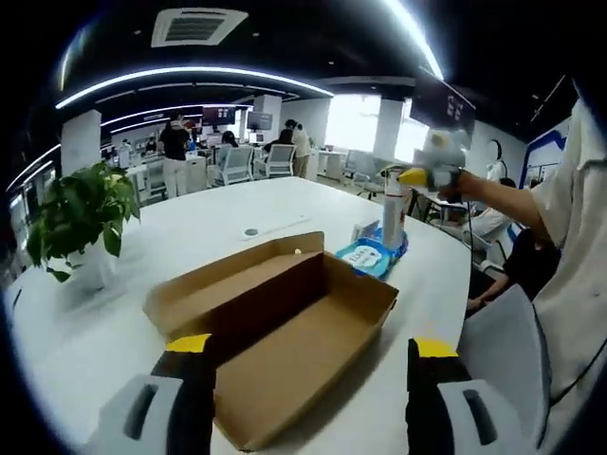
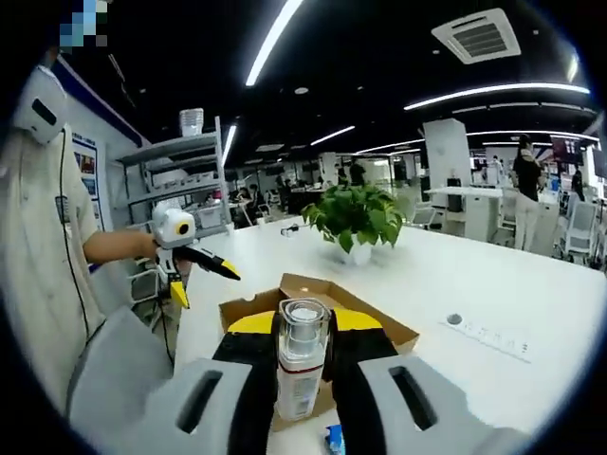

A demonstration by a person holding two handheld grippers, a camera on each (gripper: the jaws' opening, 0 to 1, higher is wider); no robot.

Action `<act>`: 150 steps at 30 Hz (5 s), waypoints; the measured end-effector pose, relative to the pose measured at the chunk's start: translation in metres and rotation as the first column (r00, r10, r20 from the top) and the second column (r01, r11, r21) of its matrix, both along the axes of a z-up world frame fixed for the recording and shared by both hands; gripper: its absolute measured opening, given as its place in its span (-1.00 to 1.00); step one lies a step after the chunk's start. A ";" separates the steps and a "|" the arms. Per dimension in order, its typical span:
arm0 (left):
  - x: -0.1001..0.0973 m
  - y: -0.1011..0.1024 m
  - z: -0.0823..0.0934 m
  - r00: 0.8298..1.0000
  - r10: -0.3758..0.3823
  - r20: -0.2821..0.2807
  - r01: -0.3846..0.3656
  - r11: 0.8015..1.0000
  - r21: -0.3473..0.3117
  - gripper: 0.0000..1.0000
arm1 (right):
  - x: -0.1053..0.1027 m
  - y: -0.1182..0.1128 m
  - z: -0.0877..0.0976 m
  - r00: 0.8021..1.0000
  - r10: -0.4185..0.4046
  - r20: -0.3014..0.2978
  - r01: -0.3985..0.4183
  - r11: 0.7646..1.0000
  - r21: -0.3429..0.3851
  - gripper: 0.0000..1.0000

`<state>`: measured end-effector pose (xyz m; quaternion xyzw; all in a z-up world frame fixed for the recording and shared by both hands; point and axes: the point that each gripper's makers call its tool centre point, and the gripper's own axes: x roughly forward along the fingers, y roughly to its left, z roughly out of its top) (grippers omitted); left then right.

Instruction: Operate the shoe box by opening the lid, removing the specified soft item, and placing it in the target area until the item is outside and the box remains undamaged.

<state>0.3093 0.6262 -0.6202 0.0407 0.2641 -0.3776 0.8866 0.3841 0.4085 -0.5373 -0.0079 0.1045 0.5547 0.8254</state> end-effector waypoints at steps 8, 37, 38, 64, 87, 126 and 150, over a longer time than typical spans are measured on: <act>-0.005 0.011 -0.001 1.000 0.026 -0.007 -0.026 0.999 -0.022 0.99 | 0.029 -0.015 -0.001 0.997 0.022 0.068 -0.021 1.000 -0.014 -0.65; 0.000 0.036 -0.016 0.994 0.101 -0.036 -0.102 0.995 -0.006 0.91 | 0.113 -0.052 -0.080 0.994 0.041 0.100 -0.027 0.991 -0.132 -0.63; 0.000 0.036 -0.018 0.994 0.103 -0.041 -0.103 0.995 -0.002 0.90 | 0.114 -0.052 -0.085 0.994 0.043 0.102 -0.028 0.990 -0.142 -0.63; 0.000 0.033 -0.034 0.991 0.102 -0.086 -0.100 0.995 0.025 0.84 | 0.131 -0.063 -0.134 0.994 0.016 0.111 0.010 0.972 -0.234 -0.62; 0.004 0.032 -0.039 0.989 0.113 -0.091 -0.110 0.993 0.037 0.83 | 0.128 -0.077 -0.136 0.994 0.015 0.107 0.013 0.966 -0.257 -0.60; 0.018 0.070 -0.057 0.948 0.313 -0.066 -0.296 0.937 0.187 0.08 | 0.114 -0.066 -0.084 0.970 -0.237 -0.045 0.224 0.956 -0.191 -0.26; 0.010 0.086 -0.085 0.872 0.456 -0.179 -0.422 0.884 0.198 -0.64 | 0.121 -0.030 -0.089 0.853 -0.445 -0.274 0.366 0.883 -0.295 -0.60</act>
